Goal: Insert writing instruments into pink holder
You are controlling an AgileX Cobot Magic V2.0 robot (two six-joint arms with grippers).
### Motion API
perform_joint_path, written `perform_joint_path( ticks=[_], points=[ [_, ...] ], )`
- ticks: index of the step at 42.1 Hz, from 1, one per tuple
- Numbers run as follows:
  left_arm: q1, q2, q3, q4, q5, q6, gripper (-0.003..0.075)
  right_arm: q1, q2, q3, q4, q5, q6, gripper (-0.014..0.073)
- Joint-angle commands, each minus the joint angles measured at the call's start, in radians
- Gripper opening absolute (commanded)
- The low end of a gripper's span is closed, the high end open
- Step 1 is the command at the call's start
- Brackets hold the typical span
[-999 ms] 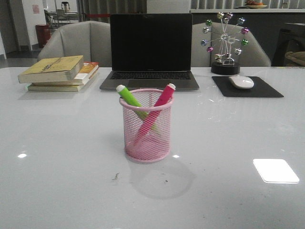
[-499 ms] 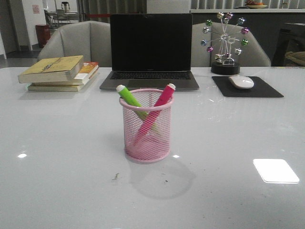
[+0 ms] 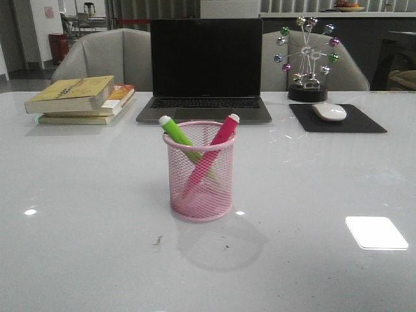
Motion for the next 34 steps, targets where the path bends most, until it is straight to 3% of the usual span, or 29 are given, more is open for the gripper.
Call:
perform_joint_path(
  ticks=[1,13,24,34],
  points=[
    [-0.001,-0.020,0.001,-0.009,-0.085,0.002,0.0093,-0.004,-0.007,-0.024,-0.008,-0.060,-0.004,0.0057],
    [-0.001,-0.020,0.001,-0.009,-0.085,0.002,0.0093,-0.035,-0.065,0.000,-0.007,-0.089,-0.004,0.0057],
    [-0.001,-0.020,0.001,-0.009,-0.085,0.002,0.0093,-0.313,-0.345,0.219,0.054,-0.421,-0.004,0.0057],
    [-0.001,-0.020,0.001,-0.009,-0.085,0.002,0.0093,-0.505,-0.592,0.482,0.097,-0.645,-0.004,0.0057]
  ],
)
